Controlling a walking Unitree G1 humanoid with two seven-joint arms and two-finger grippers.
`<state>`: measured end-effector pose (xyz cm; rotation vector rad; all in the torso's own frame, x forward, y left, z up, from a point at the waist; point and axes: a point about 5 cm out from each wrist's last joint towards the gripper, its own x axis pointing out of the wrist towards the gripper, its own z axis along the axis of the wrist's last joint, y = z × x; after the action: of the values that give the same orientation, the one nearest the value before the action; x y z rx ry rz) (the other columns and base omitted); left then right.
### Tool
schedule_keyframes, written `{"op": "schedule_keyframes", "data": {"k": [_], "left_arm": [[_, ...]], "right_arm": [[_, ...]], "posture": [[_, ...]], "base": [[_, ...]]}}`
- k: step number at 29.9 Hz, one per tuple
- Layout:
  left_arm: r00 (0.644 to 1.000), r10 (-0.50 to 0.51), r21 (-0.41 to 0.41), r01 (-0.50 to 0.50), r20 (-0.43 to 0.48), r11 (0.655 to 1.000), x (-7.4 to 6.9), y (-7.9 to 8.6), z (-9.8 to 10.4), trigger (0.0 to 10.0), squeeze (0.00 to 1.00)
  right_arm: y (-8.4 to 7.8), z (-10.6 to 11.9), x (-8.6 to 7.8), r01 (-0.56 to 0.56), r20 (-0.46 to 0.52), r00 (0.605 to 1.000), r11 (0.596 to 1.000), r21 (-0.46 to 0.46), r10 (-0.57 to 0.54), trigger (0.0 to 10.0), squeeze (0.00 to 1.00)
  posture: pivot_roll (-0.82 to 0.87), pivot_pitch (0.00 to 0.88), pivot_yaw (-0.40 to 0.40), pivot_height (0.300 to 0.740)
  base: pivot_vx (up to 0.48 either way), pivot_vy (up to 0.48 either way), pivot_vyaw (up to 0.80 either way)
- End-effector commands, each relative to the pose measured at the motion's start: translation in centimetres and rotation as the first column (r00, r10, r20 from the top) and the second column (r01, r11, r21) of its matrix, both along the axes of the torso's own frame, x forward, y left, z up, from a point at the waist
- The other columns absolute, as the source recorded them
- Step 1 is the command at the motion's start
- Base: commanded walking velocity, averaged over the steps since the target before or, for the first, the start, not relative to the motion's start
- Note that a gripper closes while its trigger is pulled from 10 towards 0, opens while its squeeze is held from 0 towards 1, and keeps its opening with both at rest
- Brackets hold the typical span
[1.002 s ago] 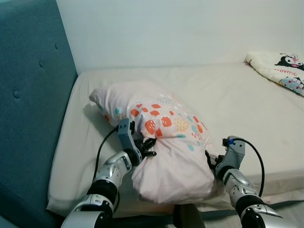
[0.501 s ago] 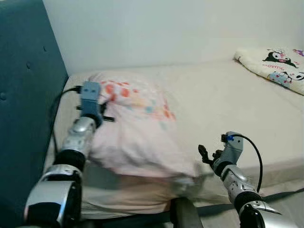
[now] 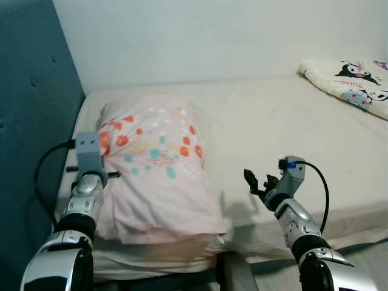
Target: Clean up the room
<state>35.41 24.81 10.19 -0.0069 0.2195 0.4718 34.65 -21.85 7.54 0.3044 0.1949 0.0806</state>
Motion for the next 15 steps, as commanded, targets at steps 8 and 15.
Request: {"op": "schedule_keyframes", "data": {"k": [8, 15], "left_arm": [[0.901, 0.396, -0.084, -0.387, 0.179, 0.918, -3.6, 4.5, 2.3, 0.0, 0.0], [0.837, 0.464, -0.138, -0.443, 0.289, 0.886, -4.3, 4.6, 4.9, 0.0, 0.0]], "right_arm": [[0.9, 0.7, 0.5, -0.043, 0.037, 0.998, 0.999, 0.008, 0.043, 10.0, 0.0], [1.4, 0.9, 0.7, -0.071, 0.039, 0.997, 0.997, 0.008, 0.071, 10.0, 0.0]], "posture": [[-0.08, 0.0, -0.009, 0.525], [-0.06, 0.0, -0.018, 0.525]], "base": [[0.0, 0.0, 0.0], [0.0, 0.0, 0.0]]}}
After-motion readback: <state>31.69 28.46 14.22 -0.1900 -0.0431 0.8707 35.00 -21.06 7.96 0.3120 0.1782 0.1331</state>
